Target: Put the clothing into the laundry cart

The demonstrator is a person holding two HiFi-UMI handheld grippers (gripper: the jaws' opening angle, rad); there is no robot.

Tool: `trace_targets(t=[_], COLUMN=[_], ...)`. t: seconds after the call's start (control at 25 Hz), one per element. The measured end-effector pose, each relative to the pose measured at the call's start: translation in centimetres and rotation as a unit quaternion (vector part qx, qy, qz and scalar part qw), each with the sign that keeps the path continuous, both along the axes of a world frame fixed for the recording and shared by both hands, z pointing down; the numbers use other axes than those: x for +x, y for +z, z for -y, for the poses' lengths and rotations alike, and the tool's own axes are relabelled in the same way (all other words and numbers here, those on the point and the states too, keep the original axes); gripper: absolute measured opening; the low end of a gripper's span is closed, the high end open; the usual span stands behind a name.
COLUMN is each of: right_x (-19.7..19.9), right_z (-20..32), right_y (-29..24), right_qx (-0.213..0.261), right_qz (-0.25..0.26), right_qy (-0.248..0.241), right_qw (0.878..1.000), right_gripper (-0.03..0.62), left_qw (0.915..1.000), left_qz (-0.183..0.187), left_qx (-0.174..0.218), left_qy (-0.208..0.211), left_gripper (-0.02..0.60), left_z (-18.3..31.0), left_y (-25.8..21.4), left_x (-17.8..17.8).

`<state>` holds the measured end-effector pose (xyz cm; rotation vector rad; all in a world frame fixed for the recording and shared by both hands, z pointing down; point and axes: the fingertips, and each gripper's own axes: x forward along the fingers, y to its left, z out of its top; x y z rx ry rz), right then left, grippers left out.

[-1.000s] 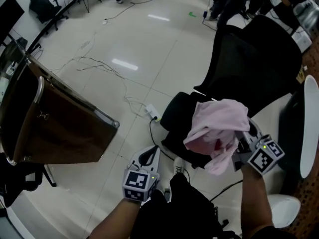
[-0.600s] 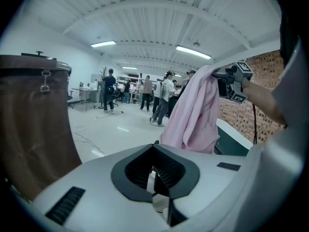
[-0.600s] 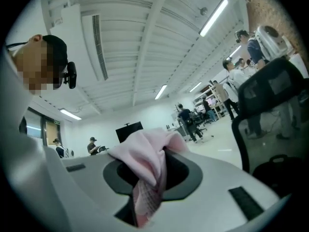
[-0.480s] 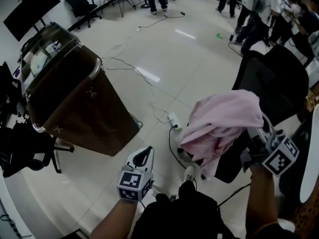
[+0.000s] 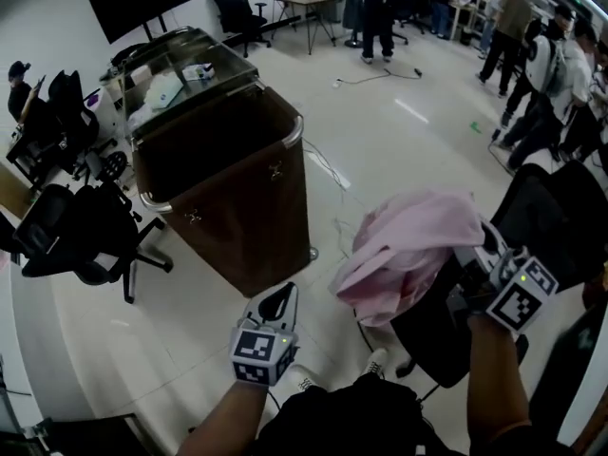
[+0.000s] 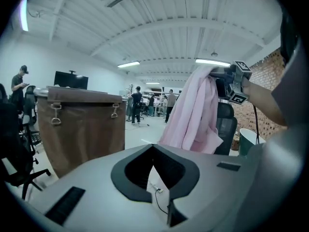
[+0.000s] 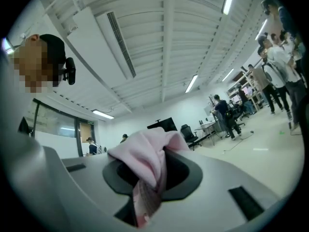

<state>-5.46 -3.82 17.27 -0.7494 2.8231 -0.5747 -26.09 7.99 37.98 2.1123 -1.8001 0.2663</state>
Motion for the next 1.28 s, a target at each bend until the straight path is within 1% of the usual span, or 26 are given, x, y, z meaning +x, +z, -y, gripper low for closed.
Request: trace_targets(t=[0.12, 0.24, 0.4, 0.52, 0.6, 0.72, 0.84, 0.96, 1.12, 1.24, 1.28], right_x=[-4.3, -7.7, -10.8, -13.5, -15.1, -17.5, -19.4, -21.3, -23.5, -25.2, -25.8], right_z=[-0.4, -1.4, -3.4, -4.4, -4.9, -5.5, -6.0, -6.2, -5.6, -4.6, -4.1], right_y=[0.6, -0.1, -1.5, -3.3, -4.0, -5.6, -6.5, -8.1, -10.3, -13.1, -13.9], right_qx=[-0.012, -0.010, -0.014, 0.004, 0.005, 0.017, 0.017, 0.032, 0.041, 0.069, 0.071], right_qz=[0.010, 0.007, 0.020, 0.025, 0.033, 0.037, 0.038, 0.030, 0.038, 0.045, 0.052], right_qy=[-0.037, -0.057, -0.086, -0.096, -0.106, -0.124, -0.146, -0.159, -0.178, -0.182, -0.187], right_qw=[0.999, 0.998, 0.996, 0.995, 0.994, 0.991, 0.988, 0.986, 0.982, 0.980, 0.978], right_gripper=[0.103, 0.103, 0.103, 0.103, 0.101, 0.103, 0.103, 0.103, 0.103, 0.103, 0.101], left_qw=[0.9993, 0.9981, 0.9963, 0.9948, 0.9939, 0.9923, 0.9907, 0.9891, 0.9871, 0.9856, 0.9848], left_qz=[0.003, 0.003, 0.005, 0.009, 0.015, 0.022, 0.025, 0.025, 0.029, 0.043, 0.048], left_qx=[0.012, 0.016, 0.028, 0.041, 0.048, 0.058, 0.065, 0.067, 0.077, 0.082, 0.083], left_qy=[-0.034, -0.059, -0.081, -0.092, -0.099, -0.107, -0.117, -0.128, -0.138, -0.142, -0.144], left_gripper=[0.000, 0.000, 0.000, 0.000, 0.000, 0.000, 0.000, 0.000, 0.000, 0.000, 0.000], left_z=[-1.3, -3.3, -6.0, -7.1, -7.5, -8.0, -8.3, -8.3, -7.4, -6.4, -6.0], left_y=[-0.4, -1.1, -2.9, -4.4, -5.1, -6.3, -7.3, -8.0, -9.6, -10.8, -11.1], left_x=[-3.4, -5.6, -7.9, -9.7, -11.0, -12.7, -14.2, -15.6, -17.2, -18.2, -18.6])
